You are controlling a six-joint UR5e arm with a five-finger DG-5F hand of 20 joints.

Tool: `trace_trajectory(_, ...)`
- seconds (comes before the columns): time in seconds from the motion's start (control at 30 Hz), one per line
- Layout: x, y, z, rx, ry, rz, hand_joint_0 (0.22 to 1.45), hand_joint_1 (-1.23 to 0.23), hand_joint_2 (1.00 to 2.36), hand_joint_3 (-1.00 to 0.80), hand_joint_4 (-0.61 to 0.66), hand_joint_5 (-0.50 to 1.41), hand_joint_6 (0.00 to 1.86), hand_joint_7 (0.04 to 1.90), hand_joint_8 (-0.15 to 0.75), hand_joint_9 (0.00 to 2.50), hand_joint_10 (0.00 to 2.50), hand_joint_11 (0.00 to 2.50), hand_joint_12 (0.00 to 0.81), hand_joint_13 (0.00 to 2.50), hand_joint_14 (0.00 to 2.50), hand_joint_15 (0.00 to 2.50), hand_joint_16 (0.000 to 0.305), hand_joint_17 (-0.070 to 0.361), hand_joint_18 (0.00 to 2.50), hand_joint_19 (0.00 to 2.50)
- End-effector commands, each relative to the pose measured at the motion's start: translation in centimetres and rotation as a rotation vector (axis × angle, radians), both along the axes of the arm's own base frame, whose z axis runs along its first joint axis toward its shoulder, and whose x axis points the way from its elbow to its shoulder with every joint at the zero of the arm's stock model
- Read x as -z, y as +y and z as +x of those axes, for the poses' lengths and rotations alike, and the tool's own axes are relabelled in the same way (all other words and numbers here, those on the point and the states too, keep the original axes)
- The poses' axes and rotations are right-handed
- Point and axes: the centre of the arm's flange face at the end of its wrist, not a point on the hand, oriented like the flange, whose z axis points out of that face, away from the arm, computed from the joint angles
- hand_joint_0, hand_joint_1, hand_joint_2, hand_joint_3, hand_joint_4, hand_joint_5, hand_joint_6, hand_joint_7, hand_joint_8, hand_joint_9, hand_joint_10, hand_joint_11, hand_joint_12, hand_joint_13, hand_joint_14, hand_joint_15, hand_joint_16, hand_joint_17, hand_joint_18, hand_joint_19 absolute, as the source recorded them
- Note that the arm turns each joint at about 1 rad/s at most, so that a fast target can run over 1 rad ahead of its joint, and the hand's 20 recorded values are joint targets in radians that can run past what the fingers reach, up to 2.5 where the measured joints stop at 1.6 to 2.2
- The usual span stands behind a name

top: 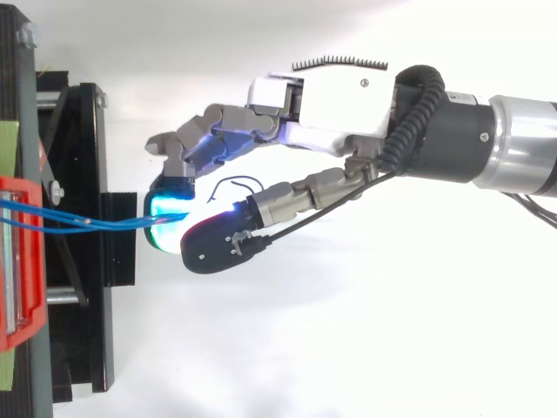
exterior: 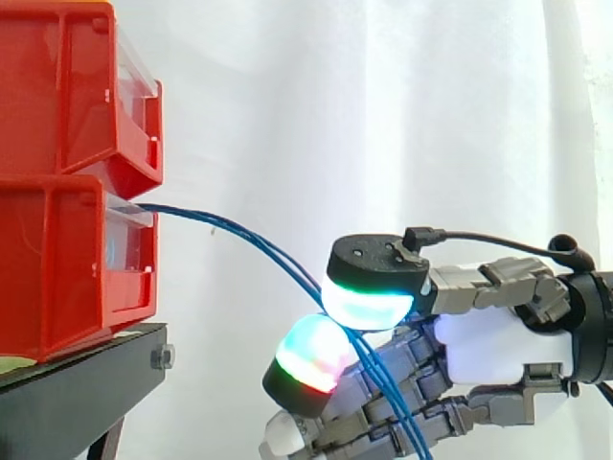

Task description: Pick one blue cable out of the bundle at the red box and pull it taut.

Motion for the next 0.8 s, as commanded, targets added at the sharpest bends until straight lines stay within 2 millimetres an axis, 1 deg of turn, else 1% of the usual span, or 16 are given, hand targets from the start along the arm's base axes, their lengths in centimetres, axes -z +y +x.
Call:
trace_trajectory(0.0,-0.5,0.1,0.3,-0.001,-0.011,0.001,0.59,-0.67,1.01,-0.15,0.17,-0.17,0.87,0.93,0.364,0.60,0.00,0.28,0.378,0.23,0.00,0.08,0.060,0.136,0.21,0.11)
trace_trajectory(0.1,-0.7,0.1,0.4,-0.001,-0.014,0.001,0.60,-0.72,1.01,-0.12,0.17,-0.17,0.88,0.90,0.361,0.59,0.01,0.28,0.376,0.23,0.00,0.07,0.060,0.135,0.21,0.10)
trace_trajectory(0.2,-0.9,0.0,0.5,0.000,-0.018,0.000,0.61,-0.76,1.02,-0.16,0.16,-0.18,0.88,0.91,0.347,0.58,0.01,0.28,0.367,0.23,0.00,0.07,0.057,0.129,0.22,0.09)
trace_trajectory(0.27,-1.2,0.0,0.7,0.002,-0.024,0.000,0.64,-0.80,1.02,-0.23,0.15,-0.19,0.88,0.89,0.332,0.55,0.01,0.28,0.360,0.22,0.00,0.06,0.056,0.126,0.22,0.08)
trace_trajectory(0.43,-1.7,0.0,0.8,0.000,-0.021,0.000,0.64,-0.84,1.01,-0.38,0.17,-0.19,0.88,0.88,0.330,0.55,0.01,0.28,0.362,0.23,0.00,0.06,0.056,0.127,0.22,0.08)
trace_trajectory(0.5,-1.8,0.0,0.9,0.002,-0.020,0.000,0.61,-0.83,1.01,-0.43,0.17,-0.18,0.88,0.88,0.328,0.55,0.01,0.28,0.362,0.23,0.00,0.07,0.056,0.127,0.22,0.09)
trace_trajectory(0.57,-1.7,0.0,0.8,0.000,-0.017,0.000,0.55,-0.77,1.00,-0.49,0.18,-0.18,0.88,0.87,0.338,0.56,0.01,0.27,0.369,0.22,0.00,0.08,0.058,0.130,0.21,0.10)
trace_trajectory(0.6,-1.8,0.0,0.9,0.000,-0.018,0.000,0.55,-0.76,1.00,-0.49,0.18,-0.18,0.88,0.87,0.339,0.56,0.01,0.28,0.369,0.22,0.00,0.07,0.058,0.130,0.21,0.11)
trace_trajectory(0.67,-1.8,0.0,0.9,0.000,-0.017,0.000,0.52,-0.70,1.00,-0.50,0.19,-0.17,0.87,0.86,0.348,0.57,0.01,0.28,0.376,0.22,0.00,0.08,0.059,0.134,0.20,0.13)
trace_trajectory(0.77,-1.8,0.0,0.9,0.002,-0.017,0.000,0.52,-0.66,1.00,-0.50,0.18,-0.17,0.87,0.85,0.354,0.58,0.01,0.28,0.377,0.22,0.00,0.09,0.060,0.135,0.20,0.14)
